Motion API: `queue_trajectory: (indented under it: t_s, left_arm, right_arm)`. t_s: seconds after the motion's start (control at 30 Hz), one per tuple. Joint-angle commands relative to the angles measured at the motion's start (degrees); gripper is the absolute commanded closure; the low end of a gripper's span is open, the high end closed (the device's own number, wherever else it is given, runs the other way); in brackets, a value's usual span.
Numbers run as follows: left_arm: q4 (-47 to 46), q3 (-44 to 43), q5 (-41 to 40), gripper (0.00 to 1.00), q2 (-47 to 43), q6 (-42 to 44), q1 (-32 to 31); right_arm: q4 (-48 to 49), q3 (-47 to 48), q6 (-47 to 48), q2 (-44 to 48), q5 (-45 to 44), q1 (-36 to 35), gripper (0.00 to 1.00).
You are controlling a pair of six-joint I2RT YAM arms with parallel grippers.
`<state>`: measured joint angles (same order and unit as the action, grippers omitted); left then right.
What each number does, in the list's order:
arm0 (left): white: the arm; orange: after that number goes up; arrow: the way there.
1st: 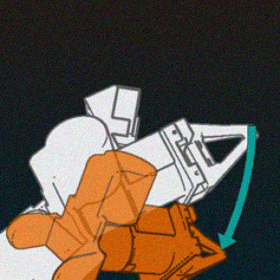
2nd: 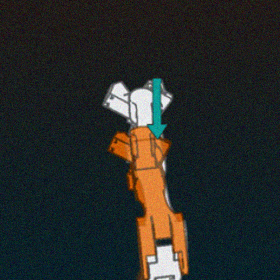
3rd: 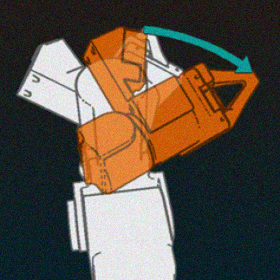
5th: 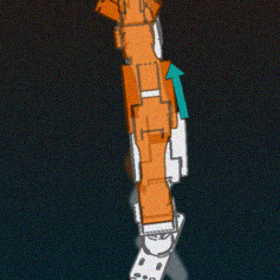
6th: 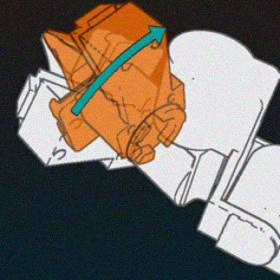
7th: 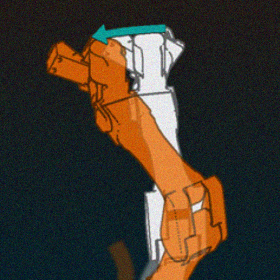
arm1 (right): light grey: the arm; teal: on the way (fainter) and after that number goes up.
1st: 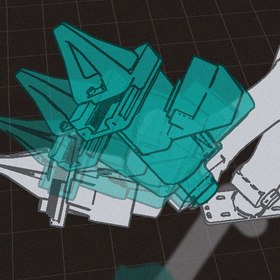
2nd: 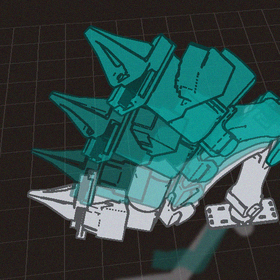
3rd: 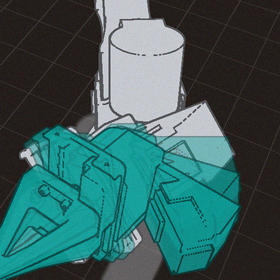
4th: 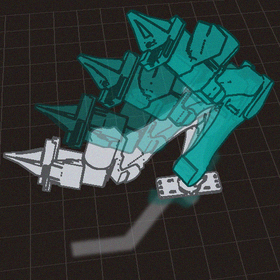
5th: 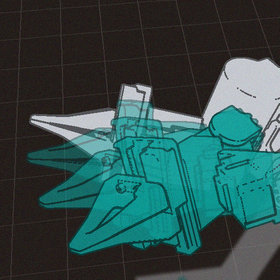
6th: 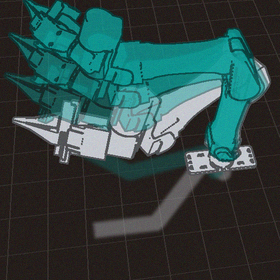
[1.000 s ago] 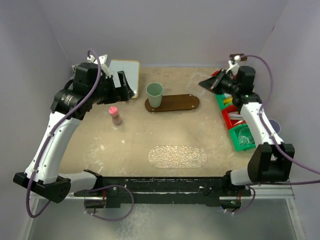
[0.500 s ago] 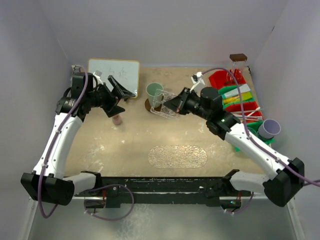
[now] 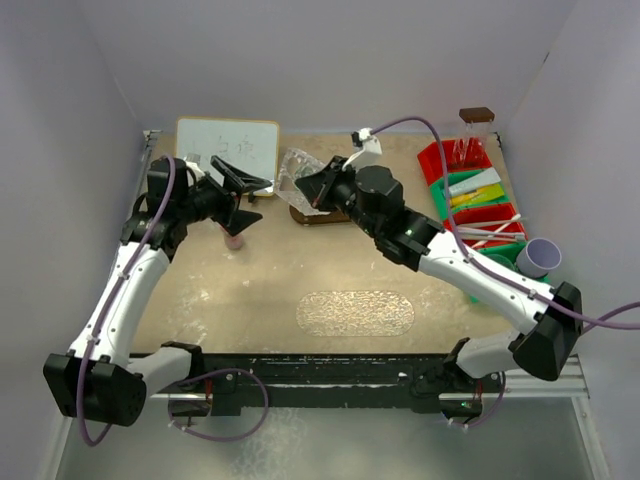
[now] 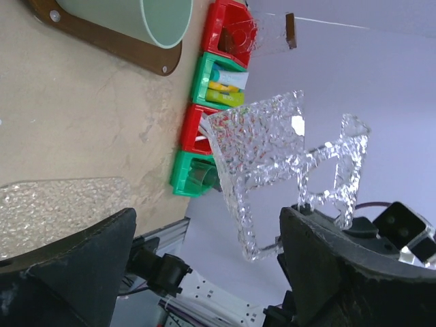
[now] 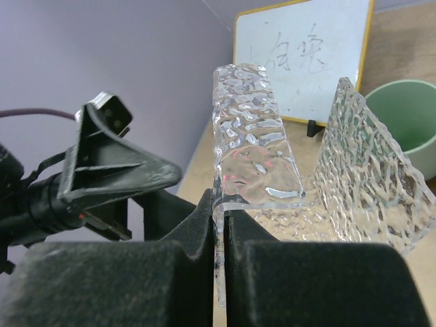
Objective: Prepare toiletry sets of a toothbrush and toothpaste on the tray
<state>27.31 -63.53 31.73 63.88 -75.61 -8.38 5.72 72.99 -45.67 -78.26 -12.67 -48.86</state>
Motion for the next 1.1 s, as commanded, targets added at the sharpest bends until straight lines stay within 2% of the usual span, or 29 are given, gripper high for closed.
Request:
queue_trajectory:
  t_s: [0.0, 0.17, 0.37, 0.5, 0.6, 0.7, 0.87, 0.97, 1.07]
  left_arm:
    - [-7.5, 1.0, 2.3, 0.18, 1.0, -6.0, 0.0]
    - [-10.0, 2.7, 2.4, 0.19, 1.4, -6.6, -0.9]
    - [-10.8, 3.5, 0.7, 0.42, 1.9, -7.7, -4.4]
    - [-10.1, 4.0, 0.5, 0.53, 1.7, -7.8, -4.5]
    - [-10.1, 4.8, -0.4, 0.45, 0.4, -8.0, -4.5]
    - [-10.7, 5.9, -0.1, 0.41, -0.9, -8.5, -4.5]
    - [-12.2, 7.7, 0.0, 0.14, -3.9, -8.5, -4.3]
    - [-12.7, 8.1, 1.0, 0.12, -4.0, -8.5, -4.2]
    - [-12.7, 8.7, 1.7, 0.28, -3.3, -9.1, -4.2]
  right_arm:
    - [7.4, 3.9, 6.8, -1.6, -2.6, -2.4, 1.0]
    - [8.4, 5.7, 10.1, -4.0, -1.4, -4.6, 1.0]
    - [8.3, 7.8, 13.9, -5.8, -2.6, -7.0, 1.0]
    - [8.7, 7.9, 13.9, -6.2, -3.8, -7.5, 1.0]
    - [8.8, 7.3, 12.7, -5.7, -5.9, -7.6, 1.0]
    - [8.3, 6.9, 11.3, -5.2, -7.6, -7.5, 1.0]
    - [3.4, 7.2, 8.7, -5.5, -8.6, -7.5, 1.0]
    - [3.7, 6.9, 8.2, -5.5, -9.1, -7.5, 1.0]
    - [3.6, 7.4, 8.1, -5.9, -9.3, -7.6, 1.0]
